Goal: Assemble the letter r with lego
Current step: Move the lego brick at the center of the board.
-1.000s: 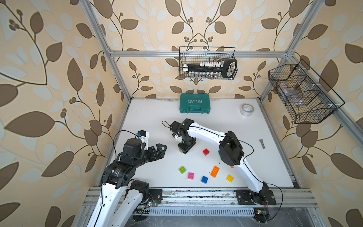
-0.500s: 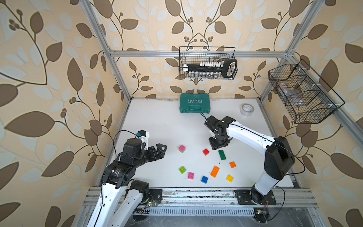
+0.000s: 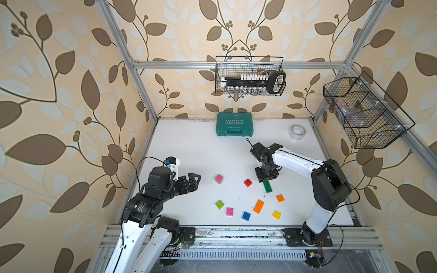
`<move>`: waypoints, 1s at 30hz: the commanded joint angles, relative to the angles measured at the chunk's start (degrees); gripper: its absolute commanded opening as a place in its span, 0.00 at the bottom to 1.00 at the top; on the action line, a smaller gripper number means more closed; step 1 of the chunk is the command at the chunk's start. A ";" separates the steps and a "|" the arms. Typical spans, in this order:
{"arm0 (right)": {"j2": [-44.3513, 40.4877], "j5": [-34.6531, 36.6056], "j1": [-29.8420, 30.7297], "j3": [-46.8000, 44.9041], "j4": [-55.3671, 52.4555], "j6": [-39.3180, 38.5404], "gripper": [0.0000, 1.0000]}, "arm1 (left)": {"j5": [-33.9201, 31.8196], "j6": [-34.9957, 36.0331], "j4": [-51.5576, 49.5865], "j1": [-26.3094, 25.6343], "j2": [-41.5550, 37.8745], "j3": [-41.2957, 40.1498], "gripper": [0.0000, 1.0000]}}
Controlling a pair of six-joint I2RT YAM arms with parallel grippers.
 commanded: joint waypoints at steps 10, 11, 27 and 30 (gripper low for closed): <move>-20.07 -0.65 -4.61 -17.99 -2.95 13.29 0.54 | 1.44 0.71 2.29 -0.32 0.02 -0.36 0.99; -21.52 -0.58 -4.69 -18.77 -3.40 14.22 0.54 | 1.57 0.71 2.36 -0.34 0.03 -0.36 0.99; -21.02 -5.38 -6.37 -28.17 5.66 18.45 0.48 | 2.31 0.94 2.47 -0.36 -0.06 -0.44 0.99; -18.46 -4.91 -6.46 -27.26 7.34 16.96 0.46 | 2.42 0.93 2.47 -0.33 -0.10 -0.45 0.99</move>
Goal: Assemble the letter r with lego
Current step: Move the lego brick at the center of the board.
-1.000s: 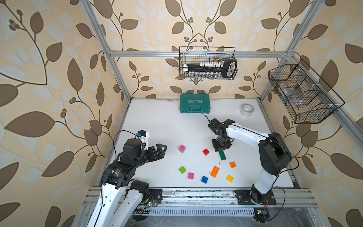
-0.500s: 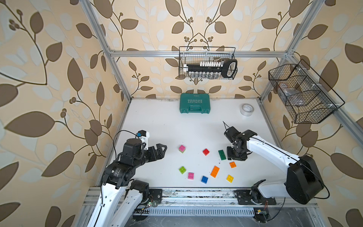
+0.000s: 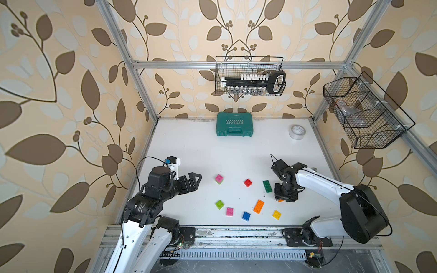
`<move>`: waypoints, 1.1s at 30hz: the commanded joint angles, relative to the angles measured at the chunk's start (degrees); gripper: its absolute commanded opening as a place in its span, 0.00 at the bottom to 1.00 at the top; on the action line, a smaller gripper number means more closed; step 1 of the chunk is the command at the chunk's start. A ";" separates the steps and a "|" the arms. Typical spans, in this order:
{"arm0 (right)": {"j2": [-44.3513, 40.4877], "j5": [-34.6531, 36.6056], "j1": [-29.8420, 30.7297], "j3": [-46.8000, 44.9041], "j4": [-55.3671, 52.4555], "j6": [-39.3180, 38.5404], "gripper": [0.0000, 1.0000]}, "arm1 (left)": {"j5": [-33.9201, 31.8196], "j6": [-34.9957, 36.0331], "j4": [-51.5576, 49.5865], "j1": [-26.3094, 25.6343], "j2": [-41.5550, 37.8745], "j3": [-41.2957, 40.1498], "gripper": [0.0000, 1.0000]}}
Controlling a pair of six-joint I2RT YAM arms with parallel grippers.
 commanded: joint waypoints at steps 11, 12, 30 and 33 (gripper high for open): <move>8.04 -1.59 0.19 4.71 5.37 -5.41 0.41 | 0.47 0.62 1.18 -0.35 0.20 -0.27 0.99; 9.02 -1.86 0.38 5.65 5.38 -6.15 0.41 | 0.46 0.62 1.11 -0.40 0.33 -0.27 0.99; 16.65 -2.19 6.42 18.62 -0.95 -10.54 0.49 | 0.17 0.57 1.01 -0.38 1.15 -0.18 0.99; 15.42 -0.61 6.40 21.63 -3.52 -10.63 0.50 | 0.24 0.66 1.09 -0.36 1.32 -0.18 0.99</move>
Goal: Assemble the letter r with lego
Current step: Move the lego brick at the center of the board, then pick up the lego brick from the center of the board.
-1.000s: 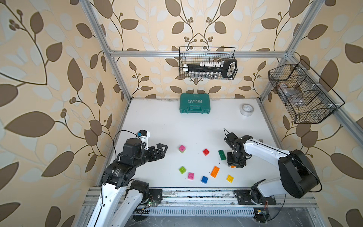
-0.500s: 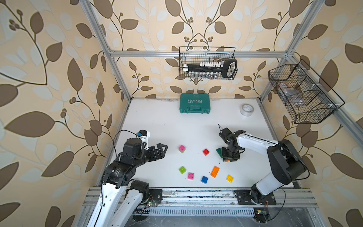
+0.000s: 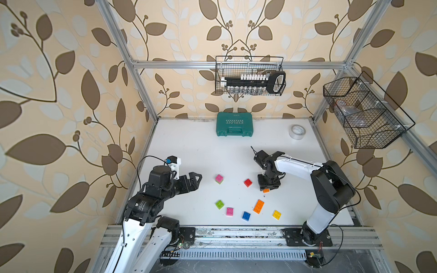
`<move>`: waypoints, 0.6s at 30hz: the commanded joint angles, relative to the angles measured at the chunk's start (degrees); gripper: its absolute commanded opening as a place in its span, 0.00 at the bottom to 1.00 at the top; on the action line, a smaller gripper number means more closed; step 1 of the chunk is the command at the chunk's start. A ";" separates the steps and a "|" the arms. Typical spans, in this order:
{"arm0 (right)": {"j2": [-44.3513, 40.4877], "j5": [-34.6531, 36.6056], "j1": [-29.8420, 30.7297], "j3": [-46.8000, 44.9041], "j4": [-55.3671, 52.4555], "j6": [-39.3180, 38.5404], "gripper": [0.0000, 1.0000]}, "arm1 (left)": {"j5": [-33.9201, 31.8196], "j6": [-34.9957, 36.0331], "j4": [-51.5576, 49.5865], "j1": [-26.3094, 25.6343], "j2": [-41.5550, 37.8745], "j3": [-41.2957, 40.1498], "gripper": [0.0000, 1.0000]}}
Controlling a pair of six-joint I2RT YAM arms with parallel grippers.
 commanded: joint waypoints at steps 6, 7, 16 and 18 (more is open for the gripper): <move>3.37 4.62 0.13 14.53 -8.43 -4.66 0.50 | 0.15 0.58 0.93 -0.38 0.23 -0.14 0.99; 4.84 4.92 0.12 16.05 -9.09 -5.57 0.50 | 0.10 0.60 0.91 -0.40 0.14 -0.12 0.99; 8.88 5.76 -1.04 17.71 -9.19 -6.96 0.48 | -0.22 0.56 0.81 -0.41 0.04 -0.09 0.99; 8.95 5.23 -1.51 16.86 -8.48 -7.08 0.48 | -0.29 0.65 0.80 -0.41 0.12 -0.09 0.99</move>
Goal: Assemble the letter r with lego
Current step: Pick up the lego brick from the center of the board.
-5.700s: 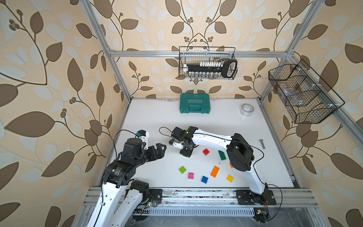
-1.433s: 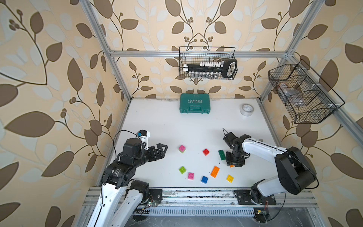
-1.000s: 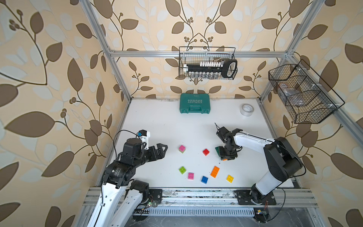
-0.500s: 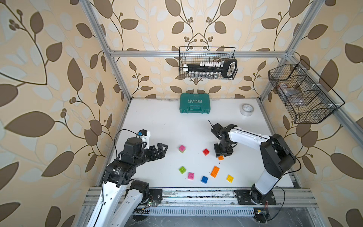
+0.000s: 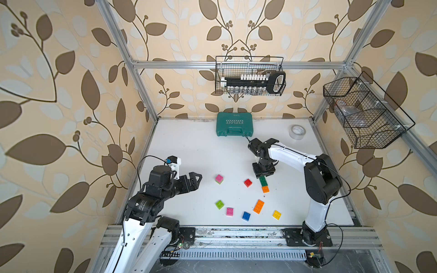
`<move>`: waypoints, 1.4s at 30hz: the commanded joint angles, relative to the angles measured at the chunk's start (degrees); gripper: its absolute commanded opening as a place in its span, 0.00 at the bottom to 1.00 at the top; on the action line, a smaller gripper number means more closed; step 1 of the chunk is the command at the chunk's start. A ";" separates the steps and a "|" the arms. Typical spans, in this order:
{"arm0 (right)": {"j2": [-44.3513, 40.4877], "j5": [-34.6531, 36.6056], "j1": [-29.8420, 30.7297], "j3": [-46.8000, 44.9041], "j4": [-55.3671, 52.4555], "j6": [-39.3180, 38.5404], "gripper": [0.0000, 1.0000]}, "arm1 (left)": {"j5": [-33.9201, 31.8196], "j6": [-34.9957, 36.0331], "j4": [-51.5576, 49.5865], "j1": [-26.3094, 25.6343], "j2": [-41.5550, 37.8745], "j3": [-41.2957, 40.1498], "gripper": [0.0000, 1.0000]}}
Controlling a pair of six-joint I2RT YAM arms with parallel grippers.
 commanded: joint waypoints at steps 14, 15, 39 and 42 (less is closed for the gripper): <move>2.41 -1.00 -0.97 -4.53 2.49 -1.23 0.47 | -0.25 0.49 0.82 -0.38 0.56 -0.09 0.99; 2.49 -0.94 -0.99 -4.93 2.70 -1.29 0.47 | -0.27 0.50 0.82 -0.38 0.56 -0.09 0.99; 3.50 -0.61 -0.93 -7.49 5.52 -1.60 0.11 | 7.96 2.70 3.49 -1.70 1.82 -1.30 0.99; 2.51 -0.08 -0.96 -6.86 4.48 -1.43 0.00 | 9.51 3.17 3.99 -4.42 2.93 -1.50 0.99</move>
